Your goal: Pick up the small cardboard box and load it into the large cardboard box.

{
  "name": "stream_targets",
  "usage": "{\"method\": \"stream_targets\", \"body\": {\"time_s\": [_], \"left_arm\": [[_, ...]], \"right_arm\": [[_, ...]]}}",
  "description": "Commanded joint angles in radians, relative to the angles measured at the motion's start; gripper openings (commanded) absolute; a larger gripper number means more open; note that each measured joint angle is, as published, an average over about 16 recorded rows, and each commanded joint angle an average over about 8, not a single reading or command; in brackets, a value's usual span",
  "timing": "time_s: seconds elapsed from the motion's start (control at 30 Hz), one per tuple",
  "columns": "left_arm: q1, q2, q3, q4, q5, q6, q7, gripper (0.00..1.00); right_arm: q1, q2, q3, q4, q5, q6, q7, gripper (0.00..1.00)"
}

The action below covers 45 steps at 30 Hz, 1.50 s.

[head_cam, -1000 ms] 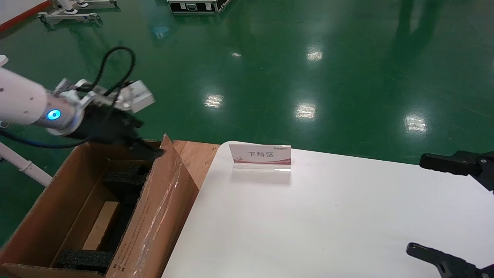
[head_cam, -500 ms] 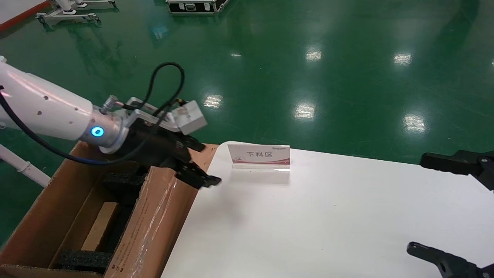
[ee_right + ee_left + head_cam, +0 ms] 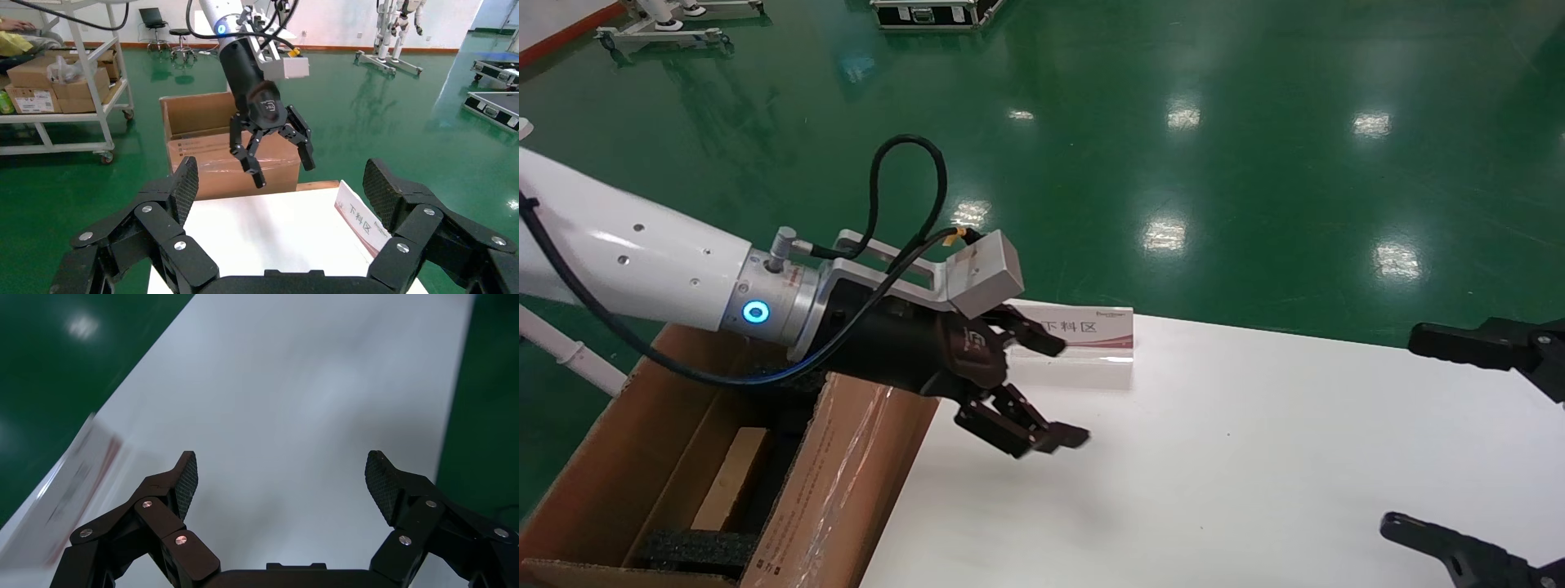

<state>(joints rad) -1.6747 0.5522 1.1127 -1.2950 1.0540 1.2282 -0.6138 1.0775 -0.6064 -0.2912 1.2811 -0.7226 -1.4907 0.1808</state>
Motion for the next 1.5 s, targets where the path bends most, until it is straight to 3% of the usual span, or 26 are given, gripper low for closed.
{"method": "stream_targets", "body": {"time_s": [0.03,0.83,1.5], "left_arm": [[0.046,0.004,-0.063,0.001,-0.025,0.02,0.032,1.0],[0.573,0.056,-0.795,0.01,-0.309,0.255,0.407,1.0],[0.624,0.061,-0.873,0.013,-0.336,0.276,0.432,1.0]], "right_arm": [[0.0,0.0,0.001,0.0,0.0,0.0,0.0,1.0],[-0.002,-0.003,0.008,0.002,-0.006,-0.003,0.005,1.0],[-0.003,-0.004,0.011,0.002,-0.007,-0.004,0.006,1.0]]}}
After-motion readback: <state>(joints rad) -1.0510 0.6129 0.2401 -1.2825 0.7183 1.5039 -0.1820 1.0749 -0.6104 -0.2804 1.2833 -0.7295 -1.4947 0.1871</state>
